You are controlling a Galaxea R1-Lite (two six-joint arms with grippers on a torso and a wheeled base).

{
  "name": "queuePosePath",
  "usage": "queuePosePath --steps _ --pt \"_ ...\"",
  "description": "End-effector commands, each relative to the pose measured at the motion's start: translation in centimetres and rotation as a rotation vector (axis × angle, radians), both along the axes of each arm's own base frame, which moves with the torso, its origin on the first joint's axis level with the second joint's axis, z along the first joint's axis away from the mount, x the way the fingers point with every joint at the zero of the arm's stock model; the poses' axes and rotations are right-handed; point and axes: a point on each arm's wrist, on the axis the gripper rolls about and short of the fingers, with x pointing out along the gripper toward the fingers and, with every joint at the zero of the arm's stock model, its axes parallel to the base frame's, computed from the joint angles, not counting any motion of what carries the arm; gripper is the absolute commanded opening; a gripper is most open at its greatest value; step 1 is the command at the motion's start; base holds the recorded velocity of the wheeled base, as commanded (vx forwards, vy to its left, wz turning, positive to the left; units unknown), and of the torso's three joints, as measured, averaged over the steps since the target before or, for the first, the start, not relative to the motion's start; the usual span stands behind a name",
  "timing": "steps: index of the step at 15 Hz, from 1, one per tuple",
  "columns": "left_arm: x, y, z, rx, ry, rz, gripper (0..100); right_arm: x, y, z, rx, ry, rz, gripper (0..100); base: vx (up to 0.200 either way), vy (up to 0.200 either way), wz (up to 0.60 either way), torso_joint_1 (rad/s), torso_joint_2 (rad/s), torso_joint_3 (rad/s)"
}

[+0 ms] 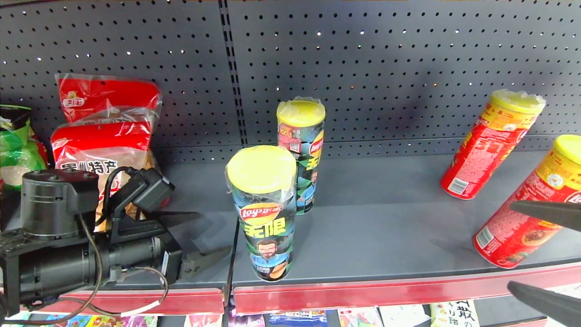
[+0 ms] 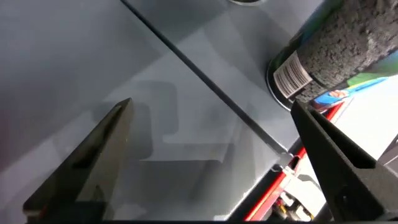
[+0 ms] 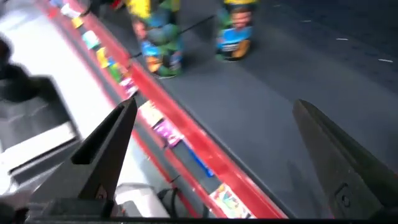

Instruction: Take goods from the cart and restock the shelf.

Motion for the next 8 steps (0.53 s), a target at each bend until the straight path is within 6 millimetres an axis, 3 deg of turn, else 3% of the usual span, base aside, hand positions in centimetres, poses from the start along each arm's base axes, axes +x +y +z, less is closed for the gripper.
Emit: queuePosePath --steps 1,8 --pt "0.6 -0.4 -0.5 0.009 0.023 -0.01 100 -0.8 -1.1 0.4 0.027 -0.043 -0.065 100 0.0 0.0 0.0 0.0 0.0 0.0" --pt "2.6 -2.0 -0.8 0.037 0.011 -0.059 100 -1.5 -2.1 0.6 0.059 -0.062 -0.156 100 0.0 0.0 0.0 0.0 0.0 0.0"
